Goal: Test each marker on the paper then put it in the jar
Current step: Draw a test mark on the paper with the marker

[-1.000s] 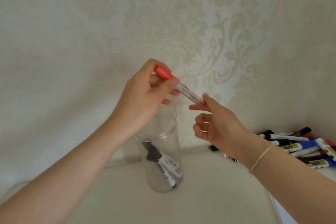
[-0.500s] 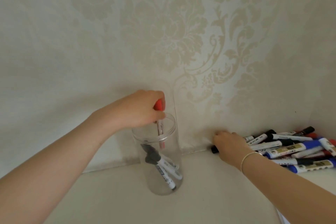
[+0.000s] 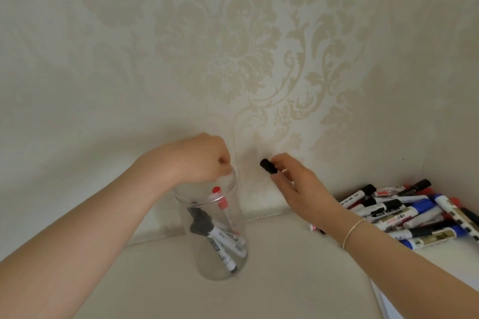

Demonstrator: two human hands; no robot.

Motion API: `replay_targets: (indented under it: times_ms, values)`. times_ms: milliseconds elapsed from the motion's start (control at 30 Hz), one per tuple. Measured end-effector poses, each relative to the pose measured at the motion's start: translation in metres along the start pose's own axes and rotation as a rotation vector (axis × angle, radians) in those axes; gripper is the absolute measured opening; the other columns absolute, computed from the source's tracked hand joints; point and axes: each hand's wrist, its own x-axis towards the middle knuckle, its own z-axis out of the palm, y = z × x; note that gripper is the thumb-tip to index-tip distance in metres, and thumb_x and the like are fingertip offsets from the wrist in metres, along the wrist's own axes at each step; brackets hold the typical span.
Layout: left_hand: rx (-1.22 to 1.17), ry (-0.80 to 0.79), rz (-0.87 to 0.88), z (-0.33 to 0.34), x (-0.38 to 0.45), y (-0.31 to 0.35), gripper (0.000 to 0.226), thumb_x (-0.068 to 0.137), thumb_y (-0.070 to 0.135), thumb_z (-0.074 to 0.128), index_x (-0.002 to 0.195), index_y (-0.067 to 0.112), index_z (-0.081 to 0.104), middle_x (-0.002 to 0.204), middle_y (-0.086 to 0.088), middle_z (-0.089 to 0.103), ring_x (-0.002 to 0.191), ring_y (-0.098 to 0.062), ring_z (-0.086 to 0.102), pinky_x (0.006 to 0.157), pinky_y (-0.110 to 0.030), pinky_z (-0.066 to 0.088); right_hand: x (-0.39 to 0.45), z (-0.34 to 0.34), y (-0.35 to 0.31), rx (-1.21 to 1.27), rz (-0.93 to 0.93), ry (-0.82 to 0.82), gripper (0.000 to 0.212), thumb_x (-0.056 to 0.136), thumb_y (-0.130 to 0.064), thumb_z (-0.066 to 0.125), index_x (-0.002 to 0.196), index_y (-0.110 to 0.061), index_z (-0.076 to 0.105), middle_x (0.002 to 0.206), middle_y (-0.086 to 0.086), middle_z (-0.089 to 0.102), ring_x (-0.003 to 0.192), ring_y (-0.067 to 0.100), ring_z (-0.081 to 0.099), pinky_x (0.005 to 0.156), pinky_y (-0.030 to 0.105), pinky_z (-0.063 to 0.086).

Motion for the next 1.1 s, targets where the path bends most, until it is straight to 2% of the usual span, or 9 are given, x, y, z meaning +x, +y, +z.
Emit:
replay_targets:
  times_ms: [67, 133, 233, 433, 767, 867, 933, 1000, 1100]
  values:
    - [0.109, 0.310, 0.004, -0.013, -0.013, 0.020, 0.026, 0.095, 0.034, 0.045, 0.082, 0.018, 0.061, 0.083, -0.003, 0.065, 0.080, -0.027, 0.062, 0.070, -0.036, 0.050, 0.001, -0.007, -0.012, 0.138, 0.011, 0.054, 0.016, 0.097, -0.021, 0.048, 0.108, -0.034, 0.049, 0.091, -0.013, 0.053, 0.074, 0.011, 0.057, 0.069, 0.024, 0.046]
    - [0.140, 0.465, 0.115, -0.016, -0.021, 0.041, 0.021, 0.097, 0.037, 0.043, 0.109, 0.030, 0.059, 0.107, 0.007, 0.062, 0.098, -0.019, 0.060, 0.079, -0.036, 0.049, -0.001, -0.010, -0.022, 0.156, 0.015, 0.032, 0.014, 0.097, -0.025, 0.049, 0.108, -0.033, 0.053, 0.081, -0.011, 0.052, 0.059, 0.008, 0.049, 0.059, 0.026, 0.043]
    - [0.173, 0.315, 0.265, 0.000, -0.014, 0.062, 0.040, 0.095, 0.034, 0.049, 0.133, 0.025, 0.043, 0.129, 0.007, 0.052, 0.113, -0.015, 0.053, 0.089, -0.035, 0.047, -0.007, -0.015, -0.027, 0.134, 0.031, 0.008, 0.008, 0.092, -0.025, 0.057, 0.098, -0.027, 0.062, 0.071, -0.009, 0.054, 0.053, 0.004, 0.043, 0.054, 0.018, 0.036]
    - [0.166, 0.016, 0.287, 0.027, 0.002, 0.073, 0.027, 0.098, 0.036, 0.045, 0.120, 0.023, 0.055, 0.105, 0.004, 0.053, 0.093, -0.019, 0.057, 0.080, -0.039, 0.049, -0.035, -0.036, -0.017, 0.185, 0.222, -0.002, 0.010, 0.084, -0.019, 0.064, 0.082, -0.023, 0.056, 0.072, -0.006, 0.054, 0.053, 0.007, 0.041, 0.050, 0.023, 0.038]
    - [0.166, 0.028, 0.359, 0.044, 0.001, 0.096, 0.037, 0.101, 0.047, 0.026, 0.099, 0.018, 0.048, 0.084, 0.004, 0.053, 0.074, -0.019, 0.052, 0.065, -0.032, 0.037, -0.061, -0.060, -0.007, -0.003, 0.194, -0.033, 0.009, 0.075, -0.018, 0.064, 0.077, -0.026, 0.060, 0.065, -0.008, 0.060, 0.057, 0.008, 0.051, 0.057, 0.031, 0.044]
    - [0.157, 0.163, 0.307, 0.051, -0.006, 0.097, 0.032, 0.101, 0.046, 0.020, 0.093, 0.021, 0.036, 0.071, 0.006, 0.045, 0.065, -0.023, 0.046, 0.061, -0.034, 0.034, -0.058, -0.071, 0.007, -0.171, 0.407, 0.096, 0.019, 0.081, -0.012, 0.065, 0.097, -0.021, 0.059, 0.086, -0.004, 0.060, 0.077, 0.011, 0.055, 0.067, 0.028, 0.045]
    - [0.030, 0.232, 0.244, 0.056, -0.010, 0.099, 0.033, 0.101, 0.047, 0.019, 0.088, 0.021, 0.036, 0.064, 0.005, 0.043, 0.059, -0.023, 0.044, 0.059, -0.035, 0.033, -0.056, -0.083, 0.007, 0.379, 0.731, 0.220, 0.030, 0.082, -0.006, 0.065, 0.107, -0.015, 0.051, 0.100, 0.005, 0.056, 0.086, 0.017, 0.056, 0.067, 0.025, 0.046]
    - [-0.203, 0.217, 0.204, 0.060, -0.011, 0.100, 0.034, 0.100, 0.046, 0.024, 0.080, 0.022, 0.036, 0.060, 0.004, 0.042, 0.054, -0.018, 0.041, 0.055, -0.034, 0.030, -0.055, -0.092, -0.005, 1.018, 0.824, 0.196, 0.017, 0.081, -0.003, 0.063, 0.092, -0.009, 0.052, 0.088, 0.011, 0.056, 0.071, 0.018, 0.057, 0.062, 0.025, 0.047]
    - [-0.435, 0.158, 0.300, 0.067, -0.012, 0.107, 0.034, 0.100, 0.046, 0.030, 0.073, 0.025, 0.036, 0.059, 0.005, 0.046, 0.054, -0.015, 0.046, 0.056, -0.034, 0.036, -0.057, -0.084, -0.030, 1.139, 0.714, -0.048, 0.017, 0.082, -0.019, 0.067, 0.072, -0.014, 0.054, 0.058, 0.003, 0.036, 0.048, 0.015, 0.039, 0.052, 0.026, 0.036]
